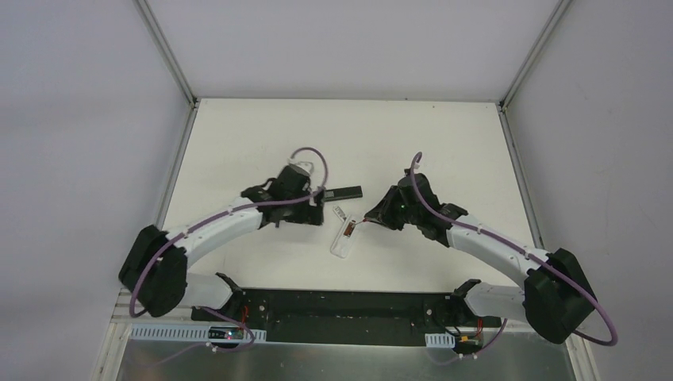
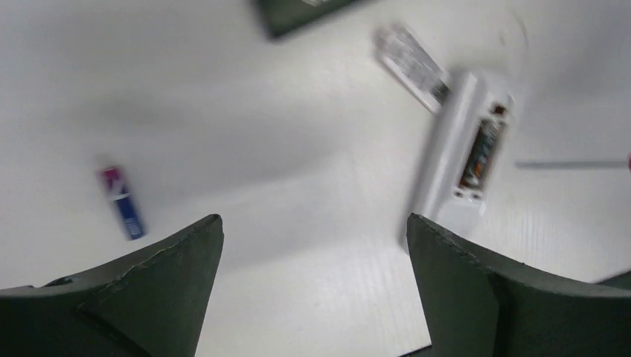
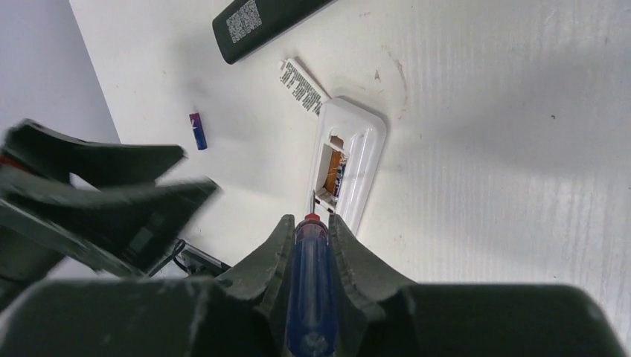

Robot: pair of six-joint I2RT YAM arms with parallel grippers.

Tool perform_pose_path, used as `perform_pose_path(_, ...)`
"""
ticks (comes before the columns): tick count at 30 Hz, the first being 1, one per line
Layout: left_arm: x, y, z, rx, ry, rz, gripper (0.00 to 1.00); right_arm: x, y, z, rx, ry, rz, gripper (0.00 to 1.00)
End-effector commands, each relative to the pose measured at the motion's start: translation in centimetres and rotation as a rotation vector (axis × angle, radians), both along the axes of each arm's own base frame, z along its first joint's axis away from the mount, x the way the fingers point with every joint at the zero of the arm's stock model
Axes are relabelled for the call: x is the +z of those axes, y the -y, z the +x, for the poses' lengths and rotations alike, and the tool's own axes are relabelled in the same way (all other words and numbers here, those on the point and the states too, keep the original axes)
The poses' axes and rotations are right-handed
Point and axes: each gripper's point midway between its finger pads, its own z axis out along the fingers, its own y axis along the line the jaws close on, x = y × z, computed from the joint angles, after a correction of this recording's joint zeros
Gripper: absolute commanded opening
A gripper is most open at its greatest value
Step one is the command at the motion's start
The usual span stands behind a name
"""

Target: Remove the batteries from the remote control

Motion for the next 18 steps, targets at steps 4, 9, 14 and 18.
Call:
perform_pose_path(4,1.8,-13.0,1.9,0.421,0.037,0.017,0.99,1.7,1.3,-0.2,-0.027,0.050,-0.015,0.00)
perform_pose_path(9,-0.3,-13.7,1.6,0.444,-0.076,-0.049,0.99,2.0,1.4,-0.3,-0.028,0.053,-0.009,0.00)
perform_pose_path(14,-2.6,-14.6,1.9,0.483,-0.142,-0.017,0.99,2.3,1.8,-0.4,-0.031,0.058,-0.007,0.00)
perform_pose_path(18,-2.6,-15.1,3.2,0.516,-0.125,-0.053,0.99,2.3,2.0,-0.5,-0.033,0.058,-0.005,0.00)
